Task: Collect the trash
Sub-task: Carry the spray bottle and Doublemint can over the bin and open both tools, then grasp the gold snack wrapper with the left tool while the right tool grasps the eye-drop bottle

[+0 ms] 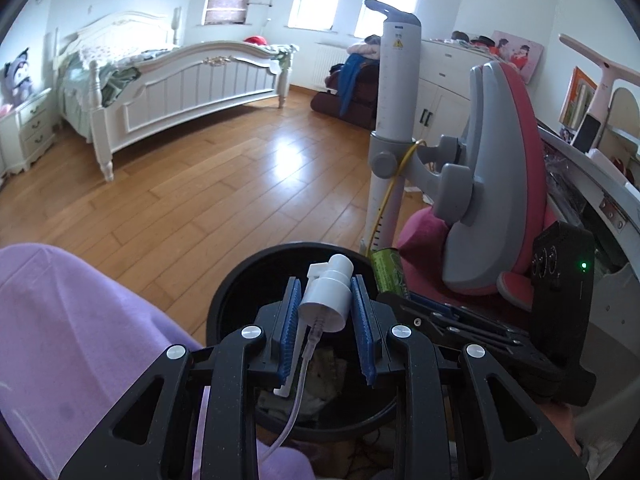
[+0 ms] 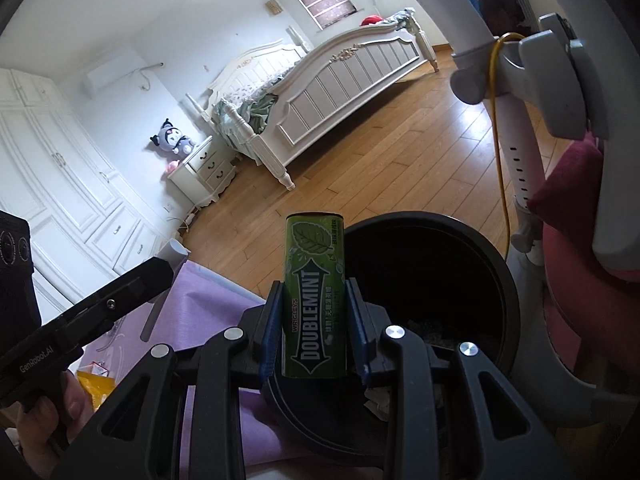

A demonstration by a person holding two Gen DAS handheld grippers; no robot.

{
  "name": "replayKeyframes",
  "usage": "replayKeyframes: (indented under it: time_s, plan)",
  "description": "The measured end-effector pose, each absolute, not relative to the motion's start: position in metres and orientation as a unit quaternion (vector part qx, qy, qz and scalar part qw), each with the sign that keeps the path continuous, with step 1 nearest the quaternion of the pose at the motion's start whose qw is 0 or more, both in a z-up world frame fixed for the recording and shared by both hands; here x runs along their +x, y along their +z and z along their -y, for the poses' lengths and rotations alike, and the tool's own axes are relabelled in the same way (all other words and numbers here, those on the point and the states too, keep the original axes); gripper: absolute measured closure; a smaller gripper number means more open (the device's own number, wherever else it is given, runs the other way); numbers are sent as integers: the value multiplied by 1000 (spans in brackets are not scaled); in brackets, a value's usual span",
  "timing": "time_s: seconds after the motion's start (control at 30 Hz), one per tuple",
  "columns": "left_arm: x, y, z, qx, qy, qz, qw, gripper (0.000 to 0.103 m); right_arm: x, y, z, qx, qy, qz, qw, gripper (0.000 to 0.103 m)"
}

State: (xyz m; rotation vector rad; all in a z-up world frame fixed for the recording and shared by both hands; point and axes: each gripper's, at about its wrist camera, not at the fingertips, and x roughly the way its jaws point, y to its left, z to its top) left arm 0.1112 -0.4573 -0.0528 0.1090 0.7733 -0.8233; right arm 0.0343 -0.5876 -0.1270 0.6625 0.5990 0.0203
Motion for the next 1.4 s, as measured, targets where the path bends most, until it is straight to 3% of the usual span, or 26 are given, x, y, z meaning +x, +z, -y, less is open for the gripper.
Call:
replayKeyframes:
  time_s: [1.0, 1.03, 1.1, 1.17, 1.33, 1.4]
  plan:
    - [125, -76, 487, 75, -390, -404, 824, 76, 38, -164, 603, 361, 0, -323, 875, 70]
    - [125, -75, 488, 73, -390, -404, 824, 75, 37, -163, 604, 364, 1, -322, 874, 70]
    - [123, -73, 488, 69, -389, -398, 828, 45, 36, -161, 603, 361, -2, -325, 874, 67]
    - [119, -69, 485, 67, -384, -386, 836, 33, 33, -156, 602, 357, -5, -321, 877, 59]
    - [110, -55, 477, 63, -389, -371, 841, 32, 28, -143, 595, 351, -6, -314, 882, 51]
    - [105, -46, 470, 60, -387, -362, 846, 23, 27, -138, 589, 347, -5, -312, 885, 47]
